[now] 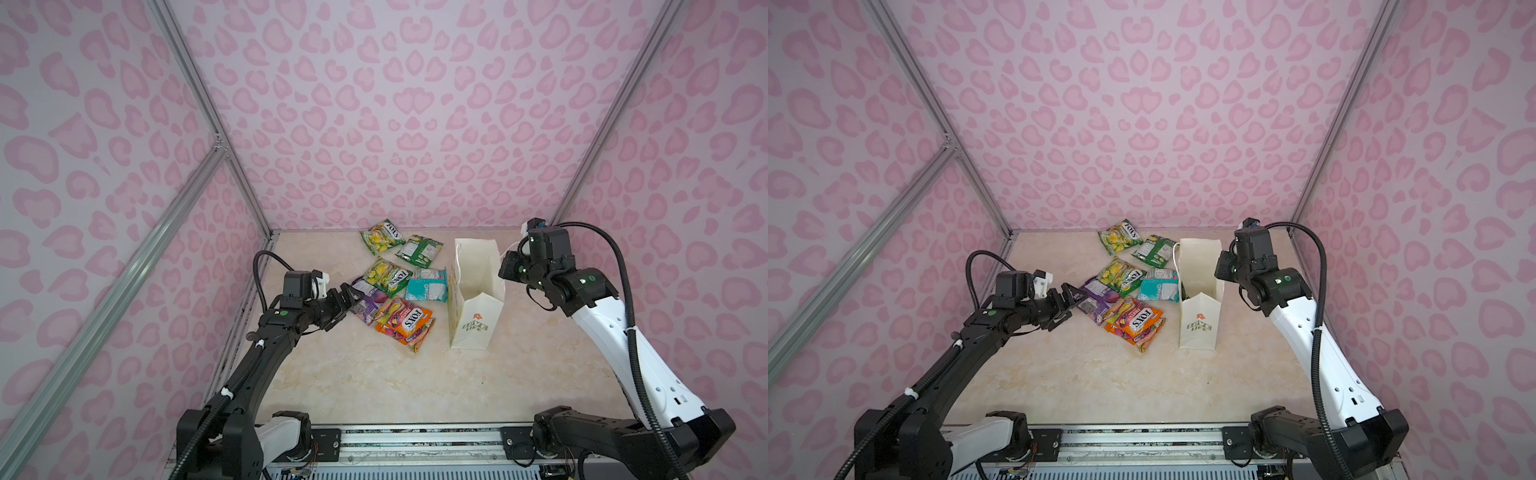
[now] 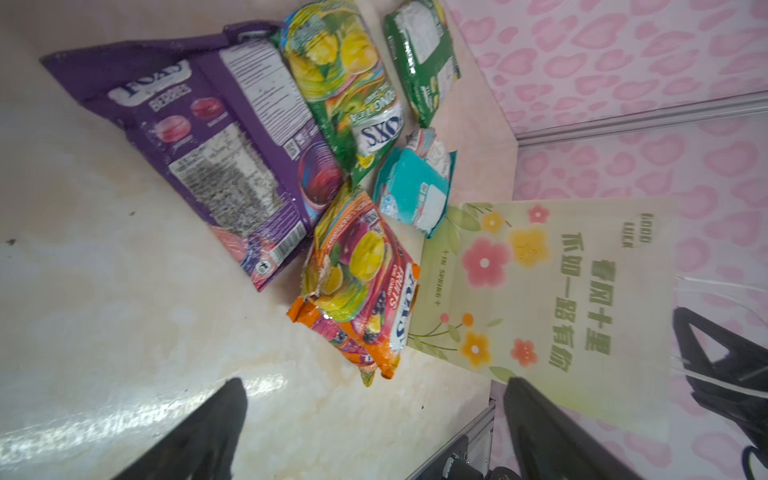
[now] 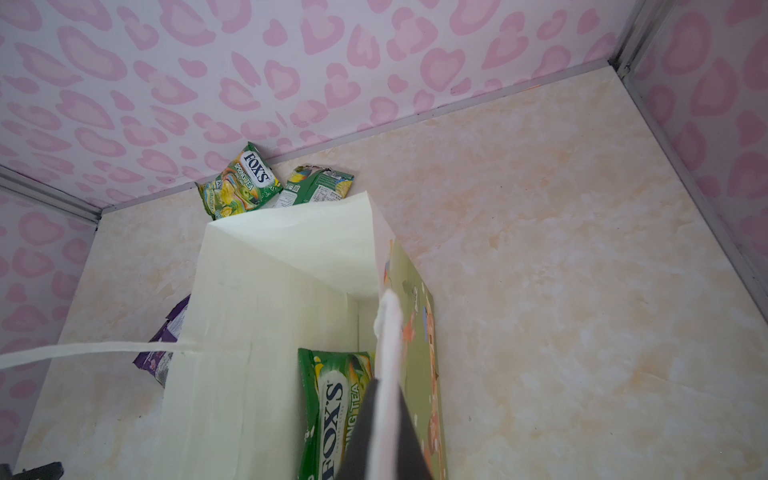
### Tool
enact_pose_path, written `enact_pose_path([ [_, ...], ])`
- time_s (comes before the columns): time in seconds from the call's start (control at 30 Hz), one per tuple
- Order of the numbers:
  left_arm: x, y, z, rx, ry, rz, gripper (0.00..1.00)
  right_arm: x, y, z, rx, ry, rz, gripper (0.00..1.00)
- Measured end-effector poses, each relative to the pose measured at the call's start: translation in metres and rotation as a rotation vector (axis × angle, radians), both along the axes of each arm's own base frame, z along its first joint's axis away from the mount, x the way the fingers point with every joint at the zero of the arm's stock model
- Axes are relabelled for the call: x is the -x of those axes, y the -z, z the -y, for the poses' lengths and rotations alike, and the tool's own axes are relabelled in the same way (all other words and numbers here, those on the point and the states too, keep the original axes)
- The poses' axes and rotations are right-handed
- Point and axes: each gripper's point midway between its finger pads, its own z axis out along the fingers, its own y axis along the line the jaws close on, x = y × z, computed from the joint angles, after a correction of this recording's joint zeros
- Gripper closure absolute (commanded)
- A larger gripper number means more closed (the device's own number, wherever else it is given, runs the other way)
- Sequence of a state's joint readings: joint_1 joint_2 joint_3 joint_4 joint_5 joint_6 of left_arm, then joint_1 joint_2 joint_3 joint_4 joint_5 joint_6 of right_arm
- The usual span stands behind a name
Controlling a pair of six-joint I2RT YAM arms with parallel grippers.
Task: Place the snacks into the paper bag
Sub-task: 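Withdraw the left gripper from the paper bag back toward the candy pile, then lower the left gripper onto the purple Berries bag and grasp it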
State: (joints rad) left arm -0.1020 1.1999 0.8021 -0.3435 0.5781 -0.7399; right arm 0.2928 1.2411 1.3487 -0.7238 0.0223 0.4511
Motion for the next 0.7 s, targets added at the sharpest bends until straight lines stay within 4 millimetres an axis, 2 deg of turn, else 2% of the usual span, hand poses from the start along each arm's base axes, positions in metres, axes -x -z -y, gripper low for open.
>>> enact_pose_path([
  [0.27, -0.019, 0.070, -0.020, -0.085, -0.072, -0.057, 0.00, 0.002, 0.008, -0.007, -0.015, -0.024, -0.013, 1.00],
  [0.57, -0.073, 0.098, -0.034, -0.066, -0.153, 0.006, 0.01, 0.006, -0.005, -0.009, -0.040, -0.037, 0.017, 1.00],
  [0.63, -0.081, 0.109, -0.037, -0.055, -0.165, 0.004, 0.01, 0.007, -0.007, -0.009, -0.042, -0.039, 0.021, 1.00],
  [0.7, -0.089, 0.110, -0.035, -0.027, -0.155, 0.035, 0.02, 0.008, -0.008, -0.009, -0.042, -0.039, 0.024, 1.00],
])
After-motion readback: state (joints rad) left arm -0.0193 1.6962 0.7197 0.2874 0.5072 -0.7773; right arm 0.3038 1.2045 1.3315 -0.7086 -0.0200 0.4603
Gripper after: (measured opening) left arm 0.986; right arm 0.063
